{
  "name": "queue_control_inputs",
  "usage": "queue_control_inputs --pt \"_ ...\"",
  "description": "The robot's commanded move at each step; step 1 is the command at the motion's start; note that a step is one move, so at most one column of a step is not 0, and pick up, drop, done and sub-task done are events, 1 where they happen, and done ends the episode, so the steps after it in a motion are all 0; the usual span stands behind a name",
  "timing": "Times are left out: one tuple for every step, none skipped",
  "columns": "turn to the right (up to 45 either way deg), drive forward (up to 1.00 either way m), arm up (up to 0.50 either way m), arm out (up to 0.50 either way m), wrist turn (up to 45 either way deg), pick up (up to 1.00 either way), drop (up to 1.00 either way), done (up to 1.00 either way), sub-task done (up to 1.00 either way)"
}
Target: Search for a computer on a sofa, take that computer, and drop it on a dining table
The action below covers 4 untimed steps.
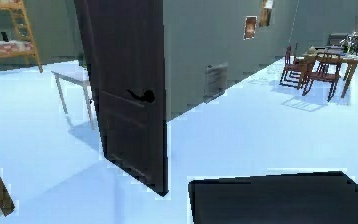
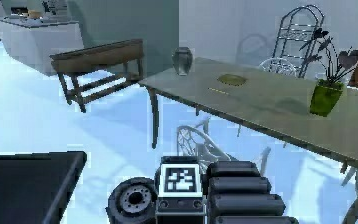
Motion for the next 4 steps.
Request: queue_control_inputs --pt "45.0 0.00 0.00 0.00 0.0 0.00 0.00 0.00 0.00" --pt "45.0 0.00 0.00 0.00 0.0 0.00 0.00 0.00 0.00" --pt "45.0 0.00 0.00 0.00 0.0 0.00 0.00 0.00 0.00" --pt "6.0 0.00 0.00 0.00 0.0 0.00 0.00 0.00 0.00"
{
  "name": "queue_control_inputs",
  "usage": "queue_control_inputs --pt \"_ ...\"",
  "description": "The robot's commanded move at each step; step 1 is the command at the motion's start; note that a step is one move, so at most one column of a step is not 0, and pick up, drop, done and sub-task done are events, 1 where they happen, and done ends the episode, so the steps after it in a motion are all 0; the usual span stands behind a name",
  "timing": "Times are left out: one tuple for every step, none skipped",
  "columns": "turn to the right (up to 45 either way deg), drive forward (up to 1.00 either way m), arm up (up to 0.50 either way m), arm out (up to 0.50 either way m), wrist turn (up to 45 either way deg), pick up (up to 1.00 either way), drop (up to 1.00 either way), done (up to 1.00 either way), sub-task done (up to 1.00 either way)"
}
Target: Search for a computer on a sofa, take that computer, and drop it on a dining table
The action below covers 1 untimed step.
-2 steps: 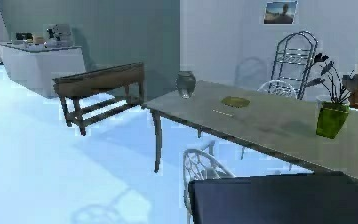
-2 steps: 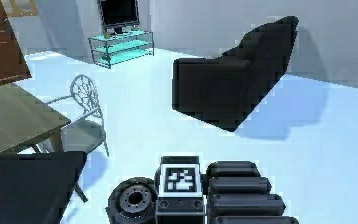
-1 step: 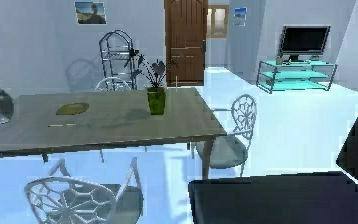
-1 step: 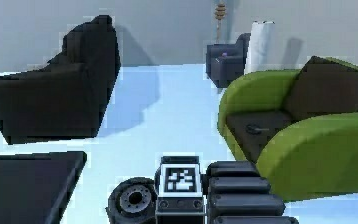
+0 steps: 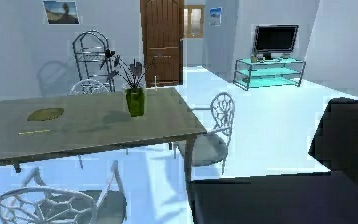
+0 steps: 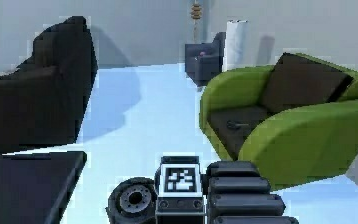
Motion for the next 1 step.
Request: queue_control_inputs --pt "0.0 0.15 0.00 0.00 0.0 0.00 0.00 0.00 0.00"
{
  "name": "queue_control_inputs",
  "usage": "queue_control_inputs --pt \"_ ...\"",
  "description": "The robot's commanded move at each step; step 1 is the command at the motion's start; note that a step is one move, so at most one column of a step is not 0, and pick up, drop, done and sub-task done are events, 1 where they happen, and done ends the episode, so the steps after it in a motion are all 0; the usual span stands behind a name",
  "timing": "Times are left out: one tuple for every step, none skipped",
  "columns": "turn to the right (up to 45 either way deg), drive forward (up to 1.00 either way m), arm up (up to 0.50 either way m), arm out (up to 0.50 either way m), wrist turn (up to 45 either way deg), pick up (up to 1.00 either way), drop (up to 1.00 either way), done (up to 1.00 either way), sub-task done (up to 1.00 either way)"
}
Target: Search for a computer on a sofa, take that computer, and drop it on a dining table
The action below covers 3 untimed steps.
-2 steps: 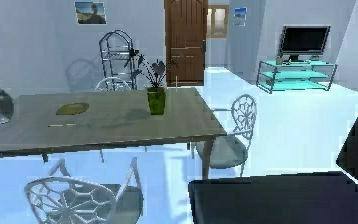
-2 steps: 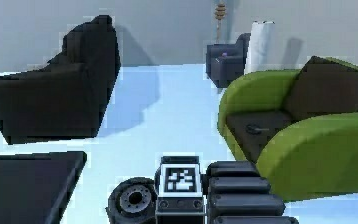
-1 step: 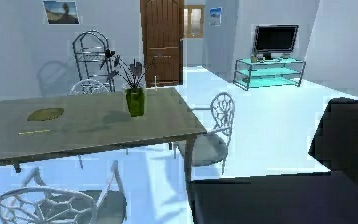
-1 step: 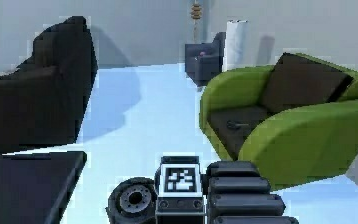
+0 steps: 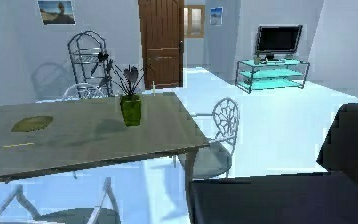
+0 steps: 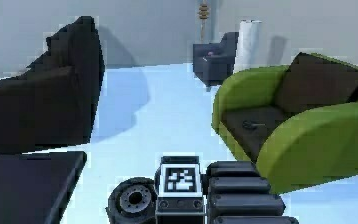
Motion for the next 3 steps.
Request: queue_control_inputs --pt "-45.0 0.00 0.00 0.00 0.0 0.00 0.00 0.00 0.00" --pt "-45.0 0.00 0.00 0.00 0.0 0.00 0.00 0.00 0.00" --pt "-21.0 0.00 0.00 0.00 0.0 0.00 0.00 0.00 0.00"
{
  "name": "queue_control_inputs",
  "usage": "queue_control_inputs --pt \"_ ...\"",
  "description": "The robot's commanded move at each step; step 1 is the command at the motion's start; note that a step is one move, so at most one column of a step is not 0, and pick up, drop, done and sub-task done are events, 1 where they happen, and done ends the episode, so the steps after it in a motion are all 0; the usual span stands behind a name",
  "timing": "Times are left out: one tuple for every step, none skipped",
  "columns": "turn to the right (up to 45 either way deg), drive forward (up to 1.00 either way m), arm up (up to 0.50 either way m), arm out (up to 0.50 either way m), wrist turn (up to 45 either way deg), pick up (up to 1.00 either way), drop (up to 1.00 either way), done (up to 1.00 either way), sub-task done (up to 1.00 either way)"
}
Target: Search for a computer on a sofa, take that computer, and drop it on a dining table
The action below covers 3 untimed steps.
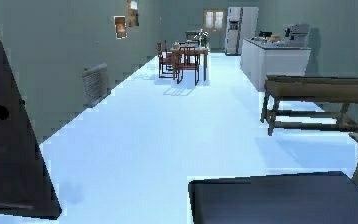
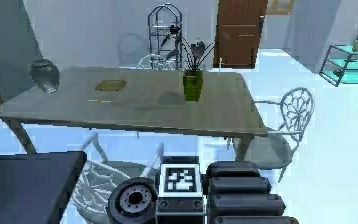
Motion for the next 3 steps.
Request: queue_control_inputs --pt "0.0 1.00 0.00 0.00 0.0 0.00 0.00 0.00 0.00" --pt "-27.0 0.00 0.00 0.00 0.0 0.00 0.00 0.00 0.00" --pt "0.0 0.05 0.00 0.00 0.0 0.00 0.00 0.00 0.00"
